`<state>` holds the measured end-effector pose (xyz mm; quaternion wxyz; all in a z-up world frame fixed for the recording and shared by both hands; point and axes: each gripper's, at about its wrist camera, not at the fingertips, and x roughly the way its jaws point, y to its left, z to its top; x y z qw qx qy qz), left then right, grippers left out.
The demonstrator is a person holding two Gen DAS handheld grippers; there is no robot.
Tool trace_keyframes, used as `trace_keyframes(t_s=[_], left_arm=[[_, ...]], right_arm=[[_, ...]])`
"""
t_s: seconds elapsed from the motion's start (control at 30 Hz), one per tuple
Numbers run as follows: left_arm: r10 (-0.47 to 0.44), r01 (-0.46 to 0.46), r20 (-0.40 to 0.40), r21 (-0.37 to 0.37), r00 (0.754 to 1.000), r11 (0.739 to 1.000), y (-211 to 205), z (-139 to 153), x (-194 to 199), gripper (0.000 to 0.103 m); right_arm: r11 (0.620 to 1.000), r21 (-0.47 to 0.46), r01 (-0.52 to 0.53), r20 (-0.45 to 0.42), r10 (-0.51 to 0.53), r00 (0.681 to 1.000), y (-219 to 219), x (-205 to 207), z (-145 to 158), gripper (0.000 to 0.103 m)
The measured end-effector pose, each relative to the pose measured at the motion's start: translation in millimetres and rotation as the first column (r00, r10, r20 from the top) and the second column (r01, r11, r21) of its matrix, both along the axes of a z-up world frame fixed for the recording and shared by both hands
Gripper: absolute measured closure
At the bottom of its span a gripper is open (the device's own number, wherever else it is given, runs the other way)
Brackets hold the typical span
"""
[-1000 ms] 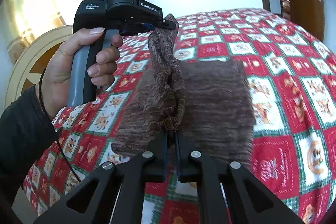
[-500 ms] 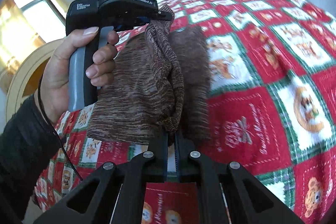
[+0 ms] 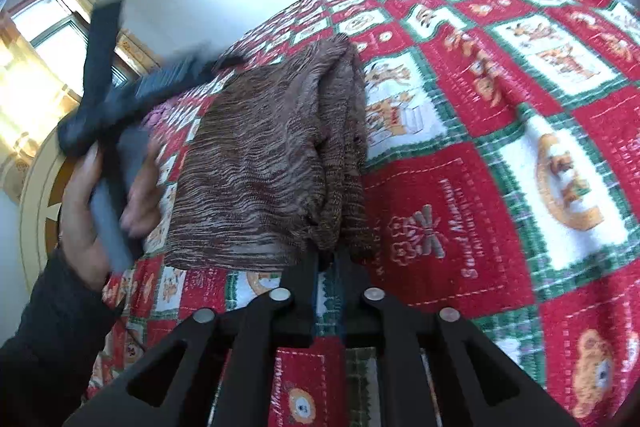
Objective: Fold small clothes
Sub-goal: 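Lift the gripped edge with both tools and fold it over the rest, then lay the folded sweater down and open both tools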
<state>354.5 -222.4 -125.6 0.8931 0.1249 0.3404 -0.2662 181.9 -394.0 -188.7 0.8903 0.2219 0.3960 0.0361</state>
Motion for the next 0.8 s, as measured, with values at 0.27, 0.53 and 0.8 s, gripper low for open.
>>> trace_keyframes(t_s=[0.27,0.53,0.8], left_arm=[[0.063,-0.061,-0.033,0.043,0.997,0.997,69,-47,-32,0.013],[0.081,-0.076,-0.084,0.059,0.993,0.995,48,-66,-44,0.005],[0.103,-0.121,-0.241,-0.059,0.965,0.991,75,-77,-44,0.000]], right_arm=[[0.996,-0.091,0.025,0.138,-0.013,0.990,8,29,48,0.047],[0.977,-0.162,-0.142,-0.034,0.139,0.990,43,132,20,0.056],[0.972,-0.218,-0.090,-0.064,0.077,0.995,16,126,5,0.078]])
